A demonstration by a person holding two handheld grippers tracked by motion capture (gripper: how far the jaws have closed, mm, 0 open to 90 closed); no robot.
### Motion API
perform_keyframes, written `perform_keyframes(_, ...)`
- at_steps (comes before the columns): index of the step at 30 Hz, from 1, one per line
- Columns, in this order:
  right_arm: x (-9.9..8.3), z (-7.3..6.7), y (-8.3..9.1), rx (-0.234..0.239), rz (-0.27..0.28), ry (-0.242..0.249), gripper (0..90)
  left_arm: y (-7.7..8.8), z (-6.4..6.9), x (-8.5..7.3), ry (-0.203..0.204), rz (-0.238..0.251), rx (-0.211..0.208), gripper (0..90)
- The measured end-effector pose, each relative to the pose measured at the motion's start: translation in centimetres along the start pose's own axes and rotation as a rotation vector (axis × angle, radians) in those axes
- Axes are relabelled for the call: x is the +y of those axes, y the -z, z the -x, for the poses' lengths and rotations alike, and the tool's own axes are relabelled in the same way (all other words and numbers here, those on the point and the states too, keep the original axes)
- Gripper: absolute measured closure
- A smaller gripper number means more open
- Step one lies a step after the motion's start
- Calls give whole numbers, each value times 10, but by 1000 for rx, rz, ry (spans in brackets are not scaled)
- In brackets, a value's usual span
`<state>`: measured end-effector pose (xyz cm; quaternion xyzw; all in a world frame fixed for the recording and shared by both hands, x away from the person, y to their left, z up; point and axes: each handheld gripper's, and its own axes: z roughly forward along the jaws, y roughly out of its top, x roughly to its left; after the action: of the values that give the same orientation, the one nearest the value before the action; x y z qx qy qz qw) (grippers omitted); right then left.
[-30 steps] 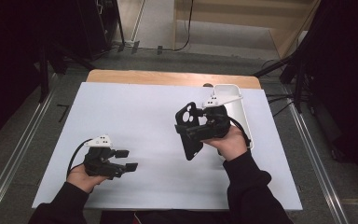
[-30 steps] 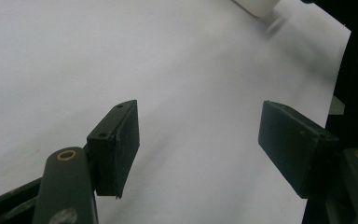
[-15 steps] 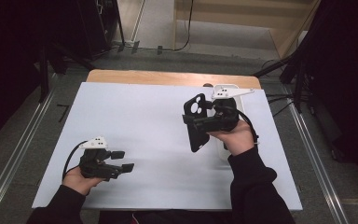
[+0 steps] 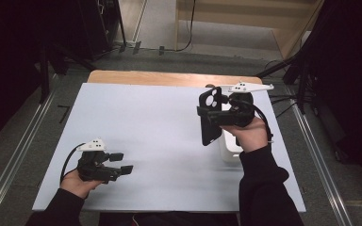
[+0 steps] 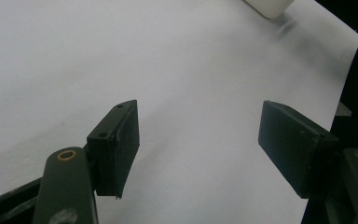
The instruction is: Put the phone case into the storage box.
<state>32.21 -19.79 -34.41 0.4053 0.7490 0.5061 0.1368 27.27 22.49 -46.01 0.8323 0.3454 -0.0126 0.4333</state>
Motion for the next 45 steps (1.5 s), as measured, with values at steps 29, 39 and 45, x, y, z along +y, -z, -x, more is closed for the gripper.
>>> perform_keyframes(29,-8,38,28,-173,40,-73,123,1,-2,0,8,5,1,287)
perform_keyframes(39,-13,50,29,-238,63,-105,123,0,-2,-1,13,6,-3,287)
perform_keyframes(45,-13,55,20,-260,51,-114,123,2,-2,0,16,19,4,287)
